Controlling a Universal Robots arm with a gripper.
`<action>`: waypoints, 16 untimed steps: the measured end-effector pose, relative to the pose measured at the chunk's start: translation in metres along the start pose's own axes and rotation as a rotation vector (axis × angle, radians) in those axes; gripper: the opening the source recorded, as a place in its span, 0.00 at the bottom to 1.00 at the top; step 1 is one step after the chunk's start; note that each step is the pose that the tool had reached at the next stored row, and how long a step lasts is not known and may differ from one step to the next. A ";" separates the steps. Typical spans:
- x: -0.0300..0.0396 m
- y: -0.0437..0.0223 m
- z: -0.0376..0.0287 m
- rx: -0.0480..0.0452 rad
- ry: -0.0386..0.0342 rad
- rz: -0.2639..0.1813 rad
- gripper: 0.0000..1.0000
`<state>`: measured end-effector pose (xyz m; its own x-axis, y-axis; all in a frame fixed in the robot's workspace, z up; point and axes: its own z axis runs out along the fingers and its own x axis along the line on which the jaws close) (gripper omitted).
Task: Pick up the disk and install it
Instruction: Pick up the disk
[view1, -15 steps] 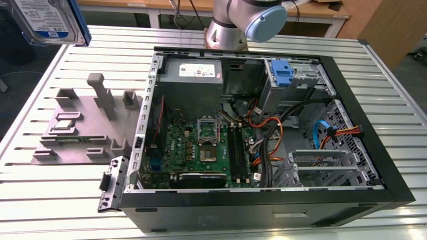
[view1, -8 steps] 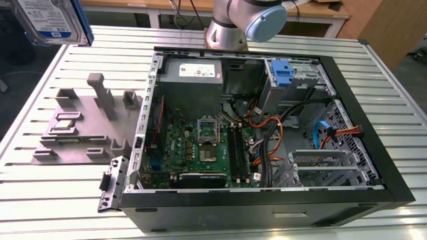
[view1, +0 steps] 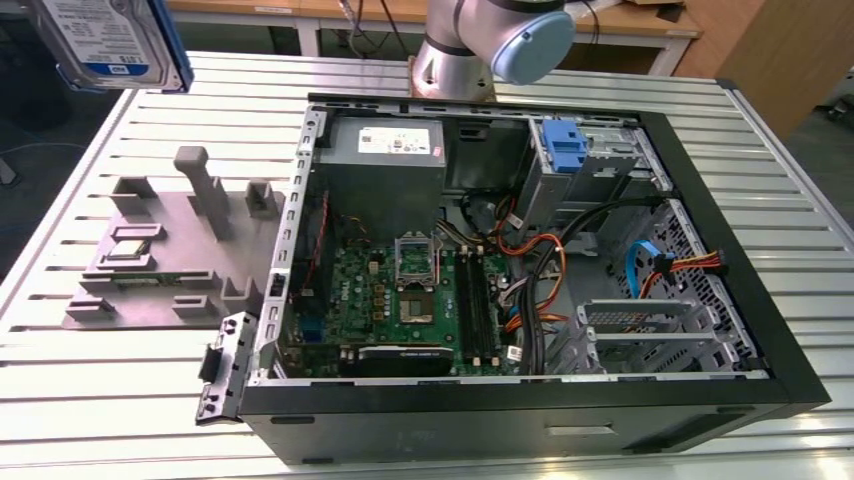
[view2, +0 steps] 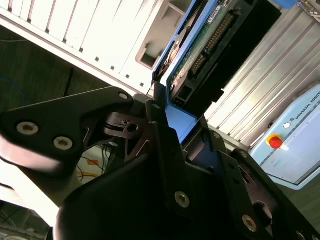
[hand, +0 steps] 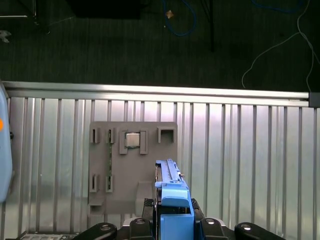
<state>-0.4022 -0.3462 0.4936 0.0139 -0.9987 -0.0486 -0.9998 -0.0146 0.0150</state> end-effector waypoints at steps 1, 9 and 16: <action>0.0000 -0.0009 0.0000 -0.0001 0.0000 0.000 0.36; 0.0001 -0.0071 -0.0001 0.0000 0.0000 0.000 0.36; 0.0002 -0.0130 -0.0002 -0.0001 0.0001 0.000 0.36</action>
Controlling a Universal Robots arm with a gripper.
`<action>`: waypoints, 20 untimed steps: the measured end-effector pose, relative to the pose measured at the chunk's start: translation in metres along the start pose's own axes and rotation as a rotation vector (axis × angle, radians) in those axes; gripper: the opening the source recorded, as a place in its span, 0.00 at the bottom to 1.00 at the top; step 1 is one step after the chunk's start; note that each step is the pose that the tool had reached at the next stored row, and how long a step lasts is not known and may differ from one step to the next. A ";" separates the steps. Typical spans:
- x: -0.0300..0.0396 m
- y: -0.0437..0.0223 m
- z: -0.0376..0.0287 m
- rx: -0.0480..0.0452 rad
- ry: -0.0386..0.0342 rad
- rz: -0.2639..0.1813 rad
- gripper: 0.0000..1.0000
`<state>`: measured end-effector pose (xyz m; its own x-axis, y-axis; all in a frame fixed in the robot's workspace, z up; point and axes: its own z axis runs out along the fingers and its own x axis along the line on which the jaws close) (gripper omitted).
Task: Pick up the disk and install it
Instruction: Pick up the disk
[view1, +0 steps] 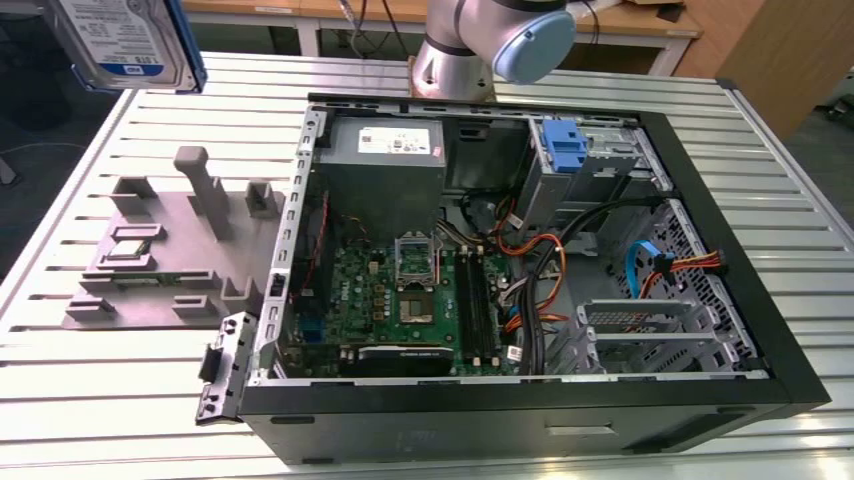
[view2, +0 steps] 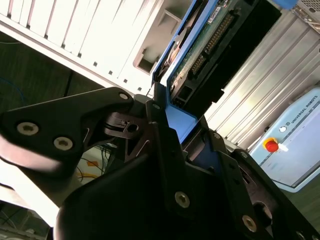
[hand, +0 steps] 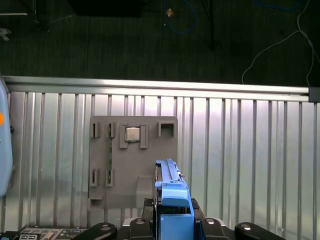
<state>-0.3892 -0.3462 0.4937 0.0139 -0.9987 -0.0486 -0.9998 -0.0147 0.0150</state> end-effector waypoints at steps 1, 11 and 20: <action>0.0001 -0.0004 0.0000 0.0001 0.0000 0.000 0.36; 0.0073 -0.0036 -0.0004 0.0001 0.0002 0.000 0.36; 0.0080 -0.0296 -0.0008 0.0001 0.0002 0.000 0.36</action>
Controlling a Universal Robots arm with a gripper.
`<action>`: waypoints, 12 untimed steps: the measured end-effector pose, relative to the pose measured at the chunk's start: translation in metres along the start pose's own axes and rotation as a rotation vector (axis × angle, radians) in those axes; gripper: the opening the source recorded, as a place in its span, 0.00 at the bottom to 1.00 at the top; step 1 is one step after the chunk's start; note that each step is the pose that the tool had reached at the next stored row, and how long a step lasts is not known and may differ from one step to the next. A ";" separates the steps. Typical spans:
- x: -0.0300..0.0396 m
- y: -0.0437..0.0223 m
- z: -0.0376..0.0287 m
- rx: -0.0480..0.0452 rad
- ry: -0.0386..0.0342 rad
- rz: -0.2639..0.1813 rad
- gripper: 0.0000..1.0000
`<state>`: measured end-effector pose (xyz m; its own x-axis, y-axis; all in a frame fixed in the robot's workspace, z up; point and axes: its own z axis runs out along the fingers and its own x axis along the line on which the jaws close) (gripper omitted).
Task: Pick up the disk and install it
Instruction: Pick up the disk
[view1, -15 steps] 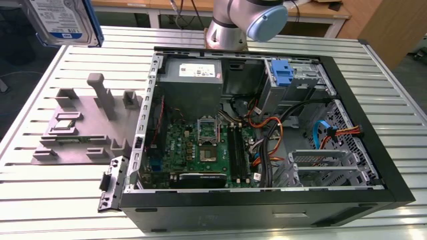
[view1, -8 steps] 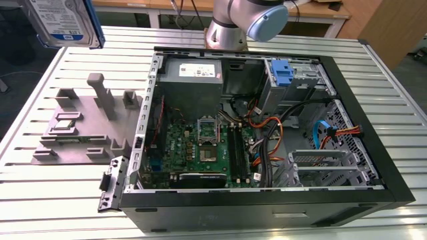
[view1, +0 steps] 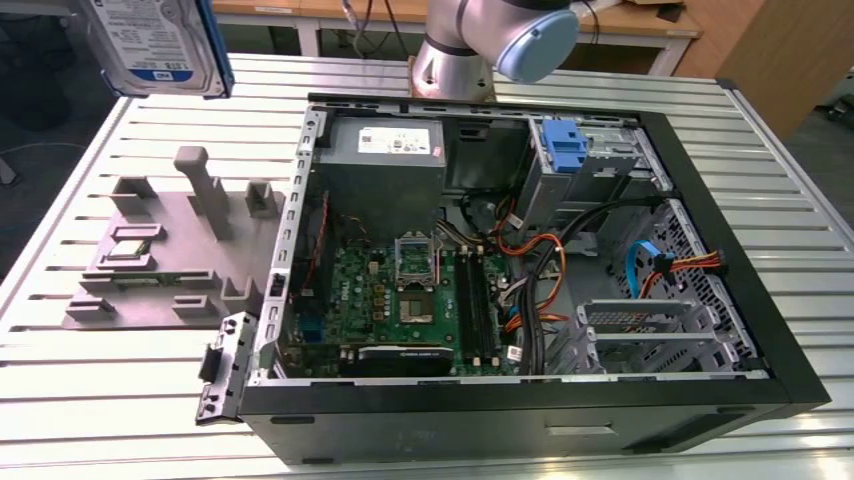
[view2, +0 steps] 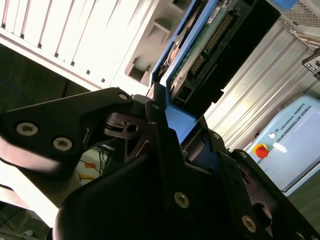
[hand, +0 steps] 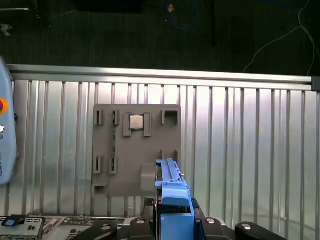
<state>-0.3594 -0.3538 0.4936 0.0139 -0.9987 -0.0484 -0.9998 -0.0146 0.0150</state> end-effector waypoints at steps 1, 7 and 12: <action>0.0000 -0.0026 0.0000 0.0000 0.0000 0.000 0.36; 0.0001 -0.0092 -0.0002 0.0000 0.0000 0.000 0.36; 0.0001 -0.0109 -0.0002 0.0000 0.0000 0.000 0.36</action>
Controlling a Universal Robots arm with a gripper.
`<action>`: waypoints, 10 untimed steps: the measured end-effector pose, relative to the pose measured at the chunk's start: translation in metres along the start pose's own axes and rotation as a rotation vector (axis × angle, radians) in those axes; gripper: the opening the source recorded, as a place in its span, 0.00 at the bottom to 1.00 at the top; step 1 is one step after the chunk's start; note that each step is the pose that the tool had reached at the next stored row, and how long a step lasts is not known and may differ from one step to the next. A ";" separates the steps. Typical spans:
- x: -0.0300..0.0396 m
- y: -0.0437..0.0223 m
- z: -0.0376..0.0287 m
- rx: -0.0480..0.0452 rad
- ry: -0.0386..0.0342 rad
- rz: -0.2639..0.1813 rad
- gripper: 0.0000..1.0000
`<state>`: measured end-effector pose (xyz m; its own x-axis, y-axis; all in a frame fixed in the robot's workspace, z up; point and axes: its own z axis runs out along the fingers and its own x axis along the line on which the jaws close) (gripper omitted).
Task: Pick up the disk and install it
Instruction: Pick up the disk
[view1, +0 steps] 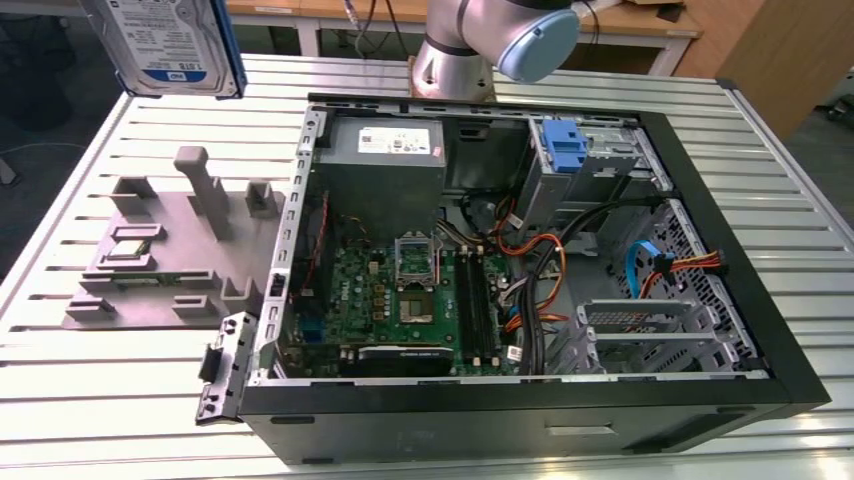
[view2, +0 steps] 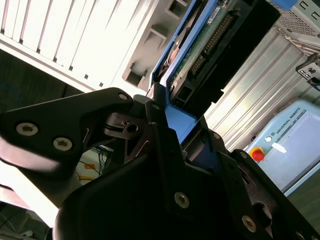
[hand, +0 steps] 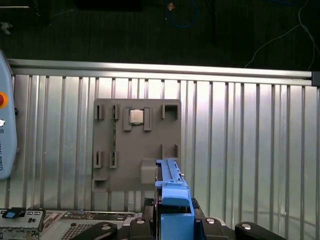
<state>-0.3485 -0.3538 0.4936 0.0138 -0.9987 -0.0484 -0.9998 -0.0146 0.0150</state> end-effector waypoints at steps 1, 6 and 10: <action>0.0000 0.0000 0.0000 0.0000 0.0000 0.000 0.36; 0.0017 0.0000 0.0000 0.0000 0.0019 0.000 0.36; 0.0025 -0.0005 -0.0001 0.0000 0.0021 0.000 0.36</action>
<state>-0.3480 -0.3563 0.4936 0.0138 -0.9988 -0.0463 -0.9998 -0.0146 0.0150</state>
